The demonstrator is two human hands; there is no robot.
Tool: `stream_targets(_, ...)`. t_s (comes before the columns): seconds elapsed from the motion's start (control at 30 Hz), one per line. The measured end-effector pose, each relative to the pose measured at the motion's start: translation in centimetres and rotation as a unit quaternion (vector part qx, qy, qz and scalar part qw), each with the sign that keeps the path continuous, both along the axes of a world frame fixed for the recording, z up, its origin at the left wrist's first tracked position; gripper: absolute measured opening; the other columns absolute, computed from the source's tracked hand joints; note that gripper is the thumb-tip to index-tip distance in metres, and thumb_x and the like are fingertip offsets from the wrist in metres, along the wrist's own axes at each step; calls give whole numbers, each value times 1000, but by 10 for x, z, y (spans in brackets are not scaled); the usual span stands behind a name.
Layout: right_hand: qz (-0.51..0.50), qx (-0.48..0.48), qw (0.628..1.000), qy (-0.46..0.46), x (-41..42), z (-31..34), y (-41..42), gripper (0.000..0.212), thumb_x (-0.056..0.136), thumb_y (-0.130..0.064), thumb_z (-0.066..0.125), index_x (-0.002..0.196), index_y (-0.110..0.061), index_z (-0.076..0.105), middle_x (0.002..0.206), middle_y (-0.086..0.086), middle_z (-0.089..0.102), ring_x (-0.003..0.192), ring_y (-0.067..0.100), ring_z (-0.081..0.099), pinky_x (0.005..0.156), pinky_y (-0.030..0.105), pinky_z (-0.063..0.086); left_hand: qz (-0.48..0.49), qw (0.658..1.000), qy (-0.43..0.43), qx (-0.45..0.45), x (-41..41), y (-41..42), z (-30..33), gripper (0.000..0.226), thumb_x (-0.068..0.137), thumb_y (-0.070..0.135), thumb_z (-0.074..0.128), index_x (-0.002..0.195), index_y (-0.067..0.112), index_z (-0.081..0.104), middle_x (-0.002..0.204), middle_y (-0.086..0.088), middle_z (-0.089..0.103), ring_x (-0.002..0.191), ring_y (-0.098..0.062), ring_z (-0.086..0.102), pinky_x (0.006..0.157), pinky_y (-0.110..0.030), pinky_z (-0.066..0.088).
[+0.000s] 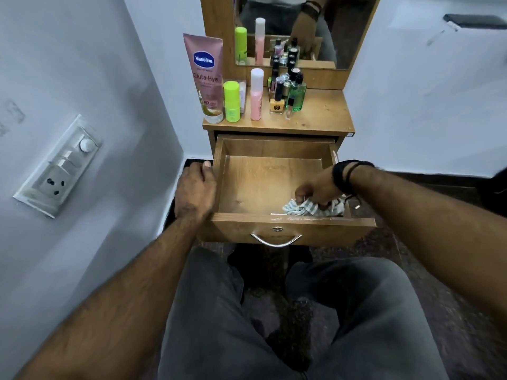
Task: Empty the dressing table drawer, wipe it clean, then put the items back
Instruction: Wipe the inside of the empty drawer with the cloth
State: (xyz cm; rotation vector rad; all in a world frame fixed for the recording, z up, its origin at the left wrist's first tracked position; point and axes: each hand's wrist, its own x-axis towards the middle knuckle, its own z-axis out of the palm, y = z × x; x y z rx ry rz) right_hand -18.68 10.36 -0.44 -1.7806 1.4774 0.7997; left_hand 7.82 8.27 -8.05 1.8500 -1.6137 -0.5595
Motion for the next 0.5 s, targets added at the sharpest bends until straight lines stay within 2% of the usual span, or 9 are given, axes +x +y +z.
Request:
stream_targets(0.07,15,-60,996,-64,23,-3,0,40,94,1,41,128,-17,54,109,7,64,84,18,57,75,31,49,-3,1000,-10,3,-1,1,1,48,108,42,29,120,7,60,120,-14,63,109,-30,57,97,-50,48)
stream_targets(0.1,9,-95,987,-130,39,-10,0,35,95,-2,46,125,-16,56,115,6,65,94,21,60,83,36,50,-5,1000,-12,2,-1,0,1,48,109,41,30,120,6,61,120,-15,63,110,-31,57,97,-49,47)
stream_targets(0.17,-27,-150,950,-274,79,-25,7,24,97,-12,54,119,-17,61,117,-1,66,101,18,59,87,32,46,-7,1000,-11,0,-1,-2,2,48,109,40,30,119,4,61,120,-18,63,109,-34,57,93,-46,47)
stream_targets(0.23,-43,-212,915,-340,111,-36,18,22,95,-17,62,117,-16,65,115,2,68,102,18,59,87,30,45,5,1000,9,1,2,-4,1,48,109,37,31,117,2,62,119,-21,63,108,-38,57,87,-41,43)
stream_targets(0.33,-28,-257,894,-366,111,-36,31,34,91,-16,69,125,-20,67,119,2,65,108,18,57,94,30,44,36,998,47,21,5,-7,-1,47,109,36,32,115,1,62,119,-22,64,107,-38,57,84,-37,39)
stream_targets(0.43,-14,-256,913,-317,55,-24,44,38,92,-3,57,121,-24,70,120,-4,63,106,13,54,89,24,41,13,999,29,21,1,-5,-1,47,109,38,31,119,4,61,121,-19,63,109,-36,57,90,-41,44)
stream_targets(0.5,-23,-267,926,-267,8,-18,59,44,85,6,55,110,-25,75,108,-11,61,99,12,55,83,23,38,3,1000,15,23,-1,-5,-2,47,109,41,29,124,8,60,125,-15,62,113,-34,57,97,-44,46)
